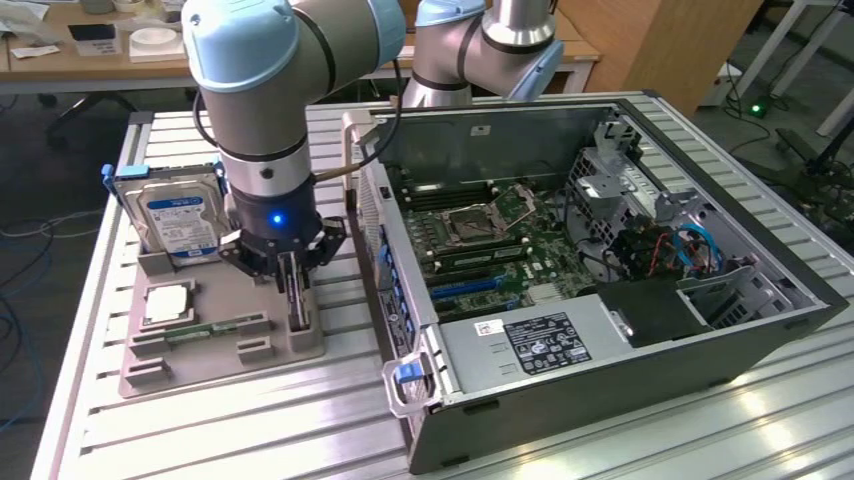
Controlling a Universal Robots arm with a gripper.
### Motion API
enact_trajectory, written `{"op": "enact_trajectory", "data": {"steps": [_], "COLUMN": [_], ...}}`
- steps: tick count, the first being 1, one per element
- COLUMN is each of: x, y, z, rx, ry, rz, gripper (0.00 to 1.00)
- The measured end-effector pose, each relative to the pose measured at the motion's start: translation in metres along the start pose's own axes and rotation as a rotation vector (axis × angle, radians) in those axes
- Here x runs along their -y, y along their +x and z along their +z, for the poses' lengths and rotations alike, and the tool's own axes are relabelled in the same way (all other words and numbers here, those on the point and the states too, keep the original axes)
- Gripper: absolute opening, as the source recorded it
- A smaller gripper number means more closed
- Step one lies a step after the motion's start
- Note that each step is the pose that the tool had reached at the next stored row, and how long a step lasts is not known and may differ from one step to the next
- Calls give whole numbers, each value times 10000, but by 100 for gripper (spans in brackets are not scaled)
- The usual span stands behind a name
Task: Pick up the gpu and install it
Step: 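Pick up the gpu and move the gpu toward the slot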
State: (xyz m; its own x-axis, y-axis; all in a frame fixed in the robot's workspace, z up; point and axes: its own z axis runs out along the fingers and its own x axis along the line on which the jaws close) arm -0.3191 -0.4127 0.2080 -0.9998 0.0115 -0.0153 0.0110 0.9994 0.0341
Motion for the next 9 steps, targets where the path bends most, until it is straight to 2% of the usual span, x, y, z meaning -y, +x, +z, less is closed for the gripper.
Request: {"op": "enact_trajectory", "data": {"steps": [2, 3, 9], "x": [0, 0, 0], "y": [0, 0, 0], "z": [0, 0, 0], "rx": [1, 0, 0], "ry": [0, 0, 0], "rz": [0, 0, 0], "gripper": [35, 28, 28]}}
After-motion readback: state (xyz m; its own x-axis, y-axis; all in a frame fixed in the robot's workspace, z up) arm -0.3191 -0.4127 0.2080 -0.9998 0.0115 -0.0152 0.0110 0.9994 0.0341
